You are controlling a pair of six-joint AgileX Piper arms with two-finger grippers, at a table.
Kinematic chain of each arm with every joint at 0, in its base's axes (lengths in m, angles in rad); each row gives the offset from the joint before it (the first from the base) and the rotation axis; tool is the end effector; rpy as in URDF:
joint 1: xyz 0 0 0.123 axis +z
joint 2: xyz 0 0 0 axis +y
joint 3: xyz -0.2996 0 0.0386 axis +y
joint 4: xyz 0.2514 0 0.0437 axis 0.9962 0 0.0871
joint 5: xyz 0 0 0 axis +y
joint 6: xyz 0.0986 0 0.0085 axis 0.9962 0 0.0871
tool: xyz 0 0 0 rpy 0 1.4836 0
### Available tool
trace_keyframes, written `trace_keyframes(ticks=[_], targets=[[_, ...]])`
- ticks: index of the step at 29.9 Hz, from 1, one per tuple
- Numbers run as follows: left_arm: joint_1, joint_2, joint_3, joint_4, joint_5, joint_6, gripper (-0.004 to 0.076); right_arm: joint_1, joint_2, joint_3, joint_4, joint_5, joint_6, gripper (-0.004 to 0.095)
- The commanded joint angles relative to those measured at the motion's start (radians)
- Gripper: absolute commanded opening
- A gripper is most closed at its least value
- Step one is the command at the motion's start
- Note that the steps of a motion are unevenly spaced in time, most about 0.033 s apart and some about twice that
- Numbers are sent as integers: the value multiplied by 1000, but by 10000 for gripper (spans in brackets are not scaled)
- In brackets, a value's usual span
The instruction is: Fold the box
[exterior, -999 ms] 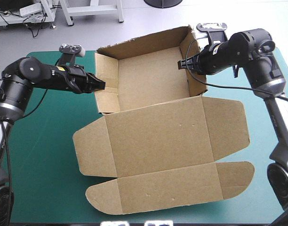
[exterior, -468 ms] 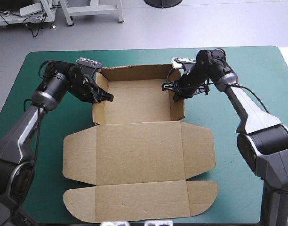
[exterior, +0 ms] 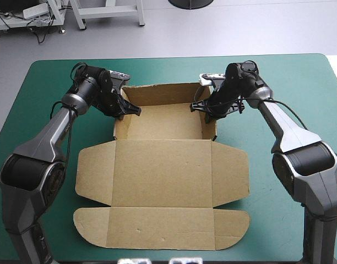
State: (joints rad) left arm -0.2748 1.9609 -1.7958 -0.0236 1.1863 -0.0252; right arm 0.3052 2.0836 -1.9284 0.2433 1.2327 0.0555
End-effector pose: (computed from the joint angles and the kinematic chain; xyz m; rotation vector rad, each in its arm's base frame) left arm 0.4177 -0.1200 0.2928 0.3458 2.8191 -0.0982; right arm 0.4341 0.1604 0.2768 -0.2886 2.8769 0.4141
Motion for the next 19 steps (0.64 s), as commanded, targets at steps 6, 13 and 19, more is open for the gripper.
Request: trace_keyframes(ticks=[6,13,19], targets=[[4,5,-167,-58,103,128,146,-12,-53,-27,-109,11,-88,335],[4,5,-178,-126,103,121,531,-12,-53,-27,-91,-18,-94,469],[4,-23,-178,-130,103,84,547,-12,-53,-77,-91,-15,-94,469]])
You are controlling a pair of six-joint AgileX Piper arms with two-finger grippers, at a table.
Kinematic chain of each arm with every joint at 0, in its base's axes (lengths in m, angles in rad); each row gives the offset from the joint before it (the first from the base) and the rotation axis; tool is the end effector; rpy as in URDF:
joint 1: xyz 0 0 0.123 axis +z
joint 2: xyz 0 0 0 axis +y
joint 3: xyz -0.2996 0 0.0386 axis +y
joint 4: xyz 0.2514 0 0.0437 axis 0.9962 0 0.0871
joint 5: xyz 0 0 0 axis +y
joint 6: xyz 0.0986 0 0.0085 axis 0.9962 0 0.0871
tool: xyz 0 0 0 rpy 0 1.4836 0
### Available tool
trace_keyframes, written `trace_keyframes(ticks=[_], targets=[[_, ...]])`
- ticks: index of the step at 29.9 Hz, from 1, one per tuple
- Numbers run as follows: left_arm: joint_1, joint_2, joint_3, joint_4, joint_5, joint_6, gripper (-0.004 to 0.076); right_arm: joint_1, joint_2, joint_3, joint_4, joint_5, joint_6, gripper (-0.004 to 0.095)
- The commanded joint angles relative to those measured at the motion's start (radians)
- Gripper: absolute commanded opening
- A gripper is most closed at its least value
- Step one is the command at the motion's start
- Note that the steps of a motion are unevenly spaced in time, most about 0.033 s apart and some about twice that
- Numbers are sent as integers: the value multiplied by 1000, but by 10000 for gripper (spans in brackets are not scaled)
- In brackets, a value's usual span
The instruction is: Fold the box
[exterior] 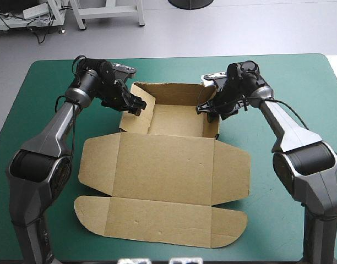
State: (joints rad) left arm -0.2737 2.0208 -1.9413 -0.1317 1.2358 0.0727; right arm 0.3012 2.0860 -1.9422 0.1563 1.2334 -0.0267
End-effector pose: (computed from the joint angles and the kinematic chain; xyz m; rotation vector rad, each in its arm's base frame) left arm 0.4321 -0.1341 0.3071 0.4532 2.7681 -0.2330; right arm 0.4385 0.1514 0.2779 -0.4249 2.8406 0.2762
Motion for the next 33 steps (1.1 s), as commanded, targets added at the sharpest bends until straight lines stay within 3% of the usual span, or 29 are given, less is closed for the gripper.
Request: trace_keyframes(ticks=[1,14,22,33], targets=[[3,-97,-32,-22,54,-14,547,-8,-56,-86,-4,-11,-12,469],[3,-446,-32,-61,54,-28,538,-8,-108,-232,13,26,7,468],[3,-690,-13,-73,54,-28,448,-8,-197,-232,-29,26,7,468],[3,-1080,459,4,54,-15,394,-8,-264,-219,-27,26,76,468]])
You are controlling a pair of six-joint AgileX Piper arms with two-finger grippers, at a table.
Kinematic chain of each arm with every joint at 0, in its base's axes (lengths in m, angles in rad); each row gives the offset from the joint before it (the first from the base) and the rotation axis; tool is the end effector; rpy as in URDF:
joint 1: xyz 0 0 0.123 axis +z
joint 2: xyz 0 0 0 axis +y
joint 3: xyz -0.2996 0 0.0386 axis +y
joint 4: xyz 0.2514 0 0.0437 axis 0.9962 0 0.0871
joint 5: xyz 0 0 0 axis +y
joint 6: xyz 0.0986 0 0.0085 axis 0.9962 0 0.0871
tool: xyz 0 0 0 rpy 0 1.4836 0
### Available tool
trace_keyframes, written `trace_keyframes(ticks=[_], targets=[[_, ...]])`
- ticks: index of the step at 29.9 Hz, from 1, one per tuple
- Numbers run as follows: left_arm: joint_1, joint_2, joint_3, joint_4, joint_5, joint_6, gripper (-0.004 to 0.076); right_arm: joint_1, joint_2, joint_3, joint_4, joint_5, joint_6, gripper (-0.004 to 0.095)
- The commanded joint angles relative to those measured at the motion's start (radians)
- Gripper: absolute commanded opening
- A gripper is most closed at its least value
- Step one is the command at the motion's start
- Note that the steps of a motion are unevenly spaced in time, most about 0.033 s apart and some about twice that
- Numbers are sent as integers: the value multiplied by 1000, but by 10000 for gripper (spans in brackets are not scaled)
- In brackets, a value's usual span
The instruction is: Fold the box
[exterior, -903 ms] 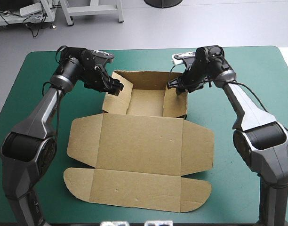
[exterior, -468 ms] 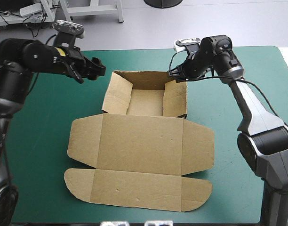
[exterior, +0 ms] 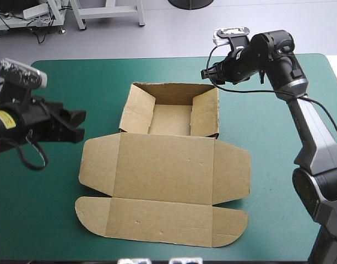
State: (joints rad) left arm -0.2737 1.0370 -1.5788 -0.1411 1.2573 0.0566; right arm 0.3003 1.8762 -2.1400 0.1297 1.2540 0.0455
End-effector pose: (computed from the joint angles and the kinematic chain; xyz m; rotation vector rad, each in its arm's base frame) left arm 0.1438 -0.0541 0.5101 0.3896 2.1703 -0.2934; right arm 0.3968 0.1356 0.4278 -0.3191 2.4684 0.3170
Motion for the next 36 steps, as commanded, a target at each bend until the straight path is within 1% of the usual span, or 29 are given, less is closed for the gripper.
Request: trace_keyframes(ticks=[1,5,9,11,15,20,25,26,28,29,31,32,34,36], targets=[[3,-134,146,13,32,1,394,-7,-54,-10,-1,5,4,467],[3,-259,305,14,32,3,394,-7,-54,66,-23,5,4,467],[3,-361,420,15,32,3,394,-7,-54,154,-26,-15,4,467],[3,-394,450,15,32,3,394,-7,-49,183,-13,-39,10,467],[3,-447,500,15,32,3,394,-7,-14,188,32,-41,12,465],[3,-472,537,12,32,3,394,-7,39,195,52,-61,15,466],[3,-472,548,-17,32,3,394,-7,103,195,54,-60,22,462],[3,-472,548,-20,32,3,394,-7,119,195,54,-57,22,440],[3,-472,548,-22,32,3,391,-7,137,195,62,-57,16,332],[3,-472,548,-18,32,3,387,-7,144,195,65,-63,11,204],[3,-472,548,-9,32,3,384,-7,147,195,65,-82,6,9],[3,-472,548,-4,32,3,382,-7,147,193,60,-92,8,-5],[3,-472,548,3,32,3,382,-9,141,171,26,-86,6,0],[3,-472,548,10,32,3,382,-13,132,139,-57,-59,11,0]])
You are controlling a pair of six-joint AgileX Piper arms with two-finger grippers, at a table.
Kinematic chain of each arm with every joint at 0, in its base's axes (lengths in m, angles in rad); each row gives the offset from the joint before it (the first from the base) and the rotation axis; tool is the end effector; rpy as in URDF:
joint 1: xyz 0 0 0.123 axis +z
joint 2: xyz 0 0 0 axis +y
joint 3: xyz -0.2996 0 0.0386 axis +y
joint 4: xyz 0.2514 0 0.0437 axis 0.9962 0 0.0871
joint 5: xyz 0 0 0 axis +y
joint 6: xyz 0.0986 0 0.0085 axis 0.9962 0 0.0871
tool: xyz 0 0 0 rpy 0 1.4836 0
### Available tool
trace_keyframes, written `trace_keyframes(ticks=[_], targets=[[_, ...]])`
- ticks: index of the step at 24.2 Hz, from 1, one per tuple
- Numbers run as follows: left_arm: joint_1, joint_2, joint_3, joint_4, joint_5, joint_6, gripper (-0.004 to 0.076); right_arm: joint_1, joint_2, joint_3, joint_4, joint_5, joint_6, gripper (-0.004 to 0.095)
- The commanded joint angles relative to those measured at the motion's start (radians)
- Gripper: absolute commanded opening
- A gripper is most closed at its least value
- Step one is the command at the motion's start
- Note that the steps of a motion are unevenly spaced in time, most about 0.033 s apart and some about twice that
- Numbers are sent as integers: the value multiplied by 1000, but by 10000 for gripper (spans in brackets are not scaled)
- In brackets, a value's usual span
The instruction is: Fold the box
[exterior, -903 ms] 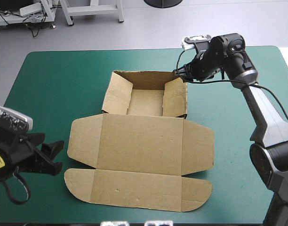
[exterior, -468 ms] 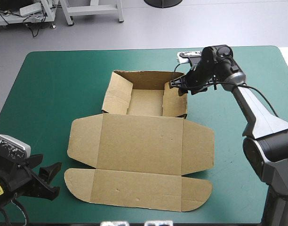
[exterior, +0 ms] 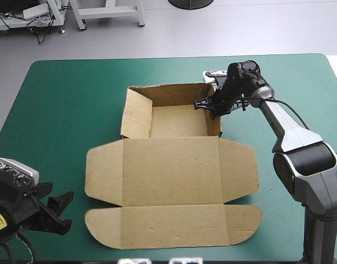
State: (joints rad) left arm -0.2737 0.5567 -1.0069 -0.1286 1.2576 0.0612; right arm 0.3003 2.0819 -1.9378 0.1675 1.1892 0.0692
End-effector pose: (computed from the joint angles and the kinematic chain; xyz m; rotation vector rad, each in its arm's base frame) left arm 0.0423 -0.0244 0.3981 0.4007 2.2617 -0.2707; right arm 0.4414 0.1527 0.2800 -0.2748 2.8230 0.3168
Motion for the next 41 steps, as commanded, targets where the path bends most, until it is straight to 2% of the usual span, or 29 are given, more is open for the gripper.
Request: trace_keyframes(ticks=[1,4,6,7,8,12,13,15,18,22,24,32,38,41], targets=[[3,9,-23,3,32,-1,382,-21,-78,-87,-161,34,-13,0],[3,9,-23,26,32,-1,382,-63,-102,-140,-360,72,9,-5],[3,9,-23,49,32,-1,382,-149,-140,-165,-439,70,17,-5],[3,11,-23,56,30,-1,382,-191,-152,-167,-447,70,14,-5],[3,11,-23,68,30,-1,382,-284,-169,-167,-439,70,14,-5],[3,11,-23,73,30,-1,382,-537,-170,-151,-367,70,13,-5],[3,11,-23,73,25,-1,382,-590,-160,-129,-372,70,-4,-4],[3,11,-23,73,20,-1,382,-624,-144,-99,-385,70,-44,25],[3,11,-23,73,20,-1,382,-626,-119,-74,-404,60,-123,136],[3,11,-23,73,20,-1,382,-626,-79,-74,-408,67,-126,412],[3,11,-23,73,20,-1,382,-626,-79,-74,-408,67,-126,455],[3,11,-23,73,30,1,382,-626,-145,-74,-371,70,-126,469],[3,11,-23,73,30,128,382,-626,-297,-74,-342,70,-126,468],[3,11,-23,73,30,154,382,-626,-391,-74,-267,70,-104,466]])
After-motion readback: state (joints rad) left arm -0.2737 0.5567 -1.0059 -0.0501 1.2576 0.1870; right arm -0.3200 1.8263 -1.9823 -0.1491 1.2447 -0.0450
